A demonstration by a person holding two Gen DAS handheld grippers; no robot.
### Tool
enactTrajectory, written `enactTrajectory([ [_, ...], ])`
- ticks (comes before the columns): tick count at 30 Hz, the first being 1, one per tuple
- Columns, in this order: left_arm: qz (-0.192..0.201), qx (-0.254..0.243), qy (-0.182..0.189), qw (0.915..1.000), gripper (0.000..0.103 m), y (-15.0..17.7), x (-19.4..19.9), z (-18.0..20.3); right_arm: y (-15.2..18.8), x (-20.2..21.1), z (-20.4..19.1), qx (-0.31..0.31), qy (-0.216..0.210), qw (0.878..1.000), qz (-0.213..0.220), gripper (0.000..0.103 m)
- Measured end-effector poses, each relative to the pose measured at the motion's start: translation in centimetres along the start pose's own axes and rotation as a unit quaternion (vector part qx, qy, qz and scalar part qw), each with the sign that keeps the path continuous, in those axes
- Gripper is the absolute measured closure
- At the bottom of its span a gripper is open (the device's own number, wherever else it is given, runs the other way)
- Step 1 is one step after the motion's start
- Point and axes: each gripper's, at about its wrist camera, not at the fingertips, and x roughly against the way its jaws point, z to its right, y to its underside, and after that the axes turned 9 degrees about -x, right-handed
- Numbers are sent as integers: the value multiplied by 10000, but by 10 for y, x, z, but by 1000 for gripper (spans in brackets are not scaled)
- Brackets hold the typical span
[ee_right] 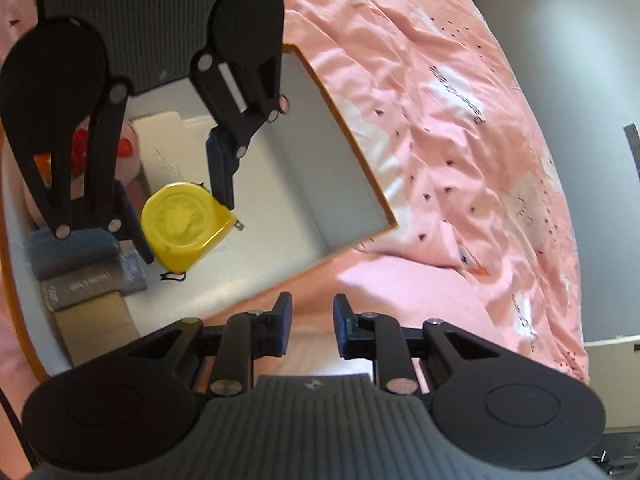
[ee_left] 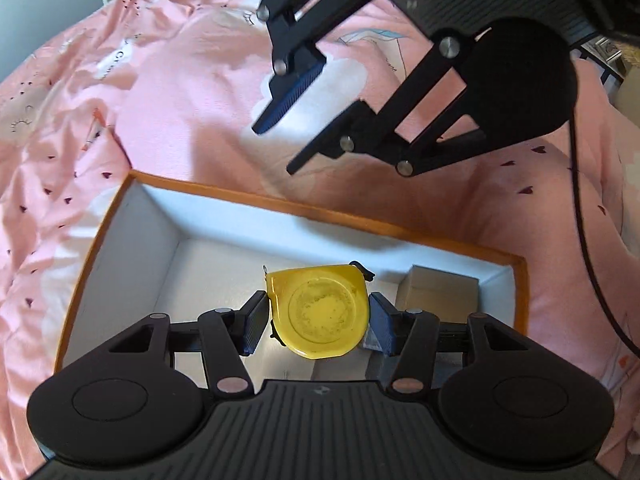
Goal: Organize objects
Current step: 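Grasp the yellow tape measure with the left tool while the right tool releases the tube, then lower the yellow tape measure into the box and open the left tool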
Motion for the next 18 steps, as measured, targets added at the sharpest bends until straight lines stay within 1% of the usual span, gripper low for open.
enactTrajectory([
  [6, -411, -273, 189, 9986, 41, -8, -42, -6, 10, -15, 4, -15, -37, 10000, -45, 81],
  [10, -483, -570, 415, 9963, 41, -9, -59, -8, 15, -19, 6, -133, -117, 9998, 0, 80],
  [14, -668, -518, 656, 9943, 41, -12, -73, -14, 18, -21, 3, -131, -175, 9998, 7, 80],
  [18, -810, -529, 707, 9928, 40, -10, -82, -14, 19, -22, 0, -121, -211, 9997, -23, 79],
])
